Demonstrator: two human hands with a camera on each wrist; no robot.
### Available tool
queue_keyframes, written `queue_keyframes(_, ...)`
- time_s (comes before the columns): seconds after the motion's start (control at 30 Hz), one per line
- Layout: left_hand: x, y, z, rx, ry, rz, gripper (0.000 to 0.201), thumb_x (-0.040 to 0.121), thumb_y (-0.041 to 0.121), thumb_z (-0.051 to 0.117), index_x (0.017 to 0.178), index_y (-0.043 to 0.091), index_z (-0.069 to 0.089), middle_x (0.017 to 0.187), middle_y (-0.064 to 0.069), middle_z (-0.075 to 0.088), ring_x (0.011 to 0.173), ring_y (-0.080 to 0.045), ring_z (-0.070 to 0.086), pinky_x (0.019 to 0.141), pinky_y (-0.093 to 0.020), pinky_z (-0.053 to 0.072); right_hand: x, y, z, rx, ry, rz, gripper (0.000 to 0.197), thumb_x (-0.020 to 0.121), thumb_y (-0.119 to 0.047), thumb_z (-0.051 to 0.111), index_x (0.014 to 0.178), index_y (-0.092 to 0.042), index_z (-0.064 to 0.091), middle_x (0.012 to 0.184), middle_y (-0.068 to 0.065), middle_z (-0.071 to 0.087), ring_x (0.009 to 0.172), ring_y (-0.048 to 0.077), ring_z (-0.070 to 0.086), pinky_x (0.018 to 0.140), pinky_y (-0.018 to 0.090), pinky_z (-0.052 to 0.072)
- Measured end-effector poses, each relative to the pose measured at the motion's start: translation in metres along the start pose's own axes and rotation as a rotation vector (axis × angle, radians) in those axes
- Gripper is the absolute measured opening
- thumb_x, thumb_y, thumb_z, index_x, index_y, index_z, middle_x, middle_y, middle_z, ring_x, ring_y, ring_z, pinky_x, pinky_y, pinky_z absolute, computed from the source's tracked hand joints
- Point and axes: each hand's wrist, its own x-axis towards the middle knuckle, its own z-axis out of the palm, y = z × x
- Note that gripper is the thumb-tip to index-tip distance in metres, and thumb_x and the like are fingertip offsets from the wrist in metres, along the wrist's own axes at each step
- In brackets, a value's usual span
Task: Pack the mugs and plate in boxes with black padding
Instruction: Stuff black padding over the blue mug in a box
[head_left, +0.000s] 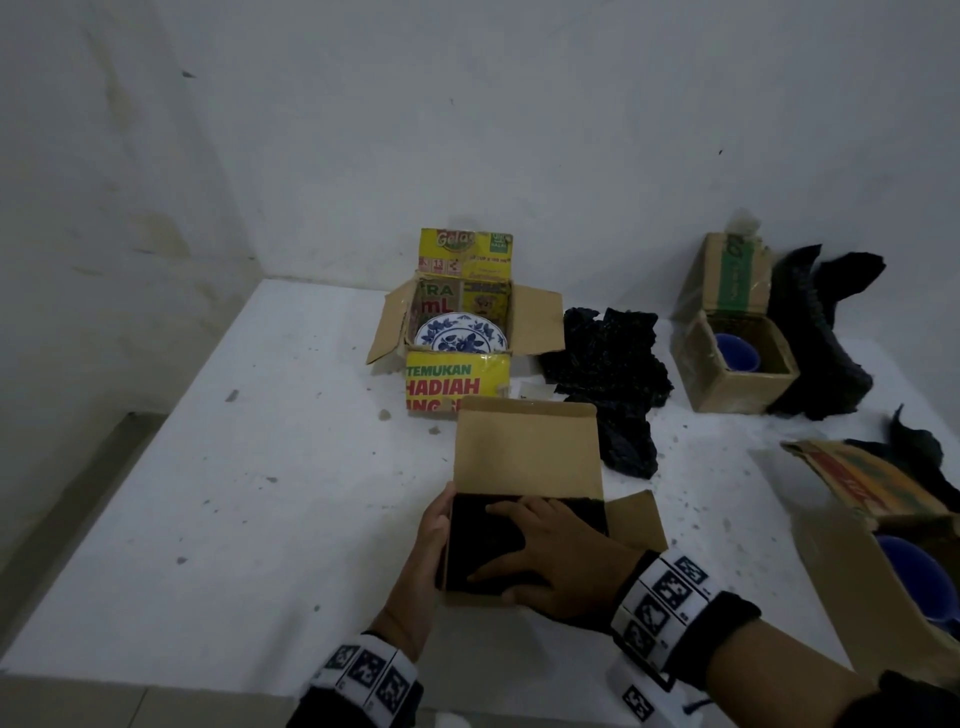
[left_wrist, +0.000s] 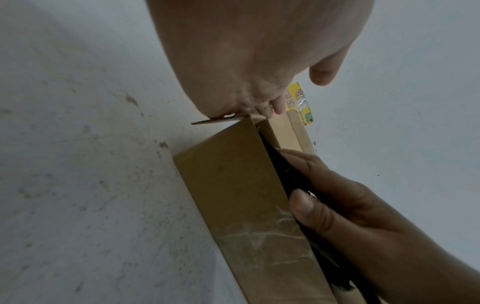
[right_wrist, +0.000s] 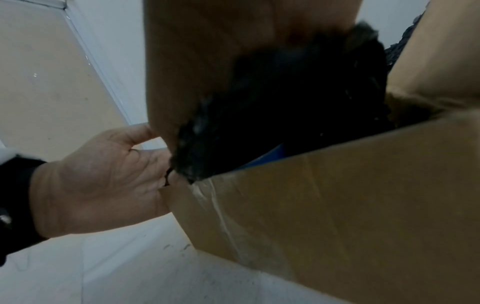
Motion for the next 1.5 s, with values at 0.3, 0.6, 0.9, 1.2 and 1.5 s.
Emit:
queue_keyframes(0.3,0.000,0.004,0.004,0.022,0.016,0.002,0.065,0.082,0.044,0.034,0.142,0.020,0.030,0.144,0.008,0.037,0.128,0.000,0.038,0.103,-0.017,0.038,-0.009,0.006,0.017,-0.138,0.184,-0.068,0.034,0.094,-0.050,0.040,0.127,-0.054,0.044,0.146,0.006,0.036,0.129,0.030,0.034,0.099,0.049,0.040)
queue_keyframes(0.6,-0.002,0.007,0.007,0.036,0.036,-0.006,0.085,0.069,0.064,0.046,0.142,0.023,0.032,0.149,0.006,0.034,0.138,-0.010,0.030,0.118,-0.042,0.021,-0.030,0.000,-0.001,-0.066,0.547,0.040,0.030,0.082,-0.046,0.060,0.077,-0.017,0.055,0.085,0.004,0.056,0.076,0.019,0.050,0.067,0.028,0.036)
queue_keyframes(0.9,-0.001,0.005,0.006,0.025,0.033,-0.018,0.077,0.068,0.066,0.048,0.137,0.033,0.036,0.148,0.012,0.034,0.138,-0.006,0.029,0.119,-0.041,0.019,-0.066,-0.009,0.028,0.017,0.511,0.239,0.031,0.090,-0.036,0.049,0.063,-0.029,0.036,0.057,-0.010,0.045,0.058,0.005,0.044,0.096,0.030,0.039)
queue_keyframes(1.2,0.000,0.005,0.007,0.016,0.035,-0.009,0.069,0.068,0.063,0.050,0.131,0.037,0.038,0.147,0.012,0.034,0.138,-0.006,0.028,0.119,-0.041,0.019,-0.072,-0.011,0.024,0.043,0.596,0.258,0.030,0.089,-0.028,0.053,0.061,-0.020,0.049,0.070,-0.004,0.047,0.068,0.013,0.043,0.064,0.031,0.038)
queue_keyframes(1.5,-0.003,0.006,0.009,0.014,0.039,0.000,0.081,0.066,0.071,0.054,0.136,0.035,0.037,0.147,0.013,0.035,0.138,-0.007,0.029,0.118,-0.042,0.020,-0.038,-0.031,0.035,0.120,0.588,0.533,0.058,0.082,-0.052,0.051,0.126,-0.014,0.049,0.124,0.009,0.054,0.117,0.024,0.051,0.098,0.033,0.043)
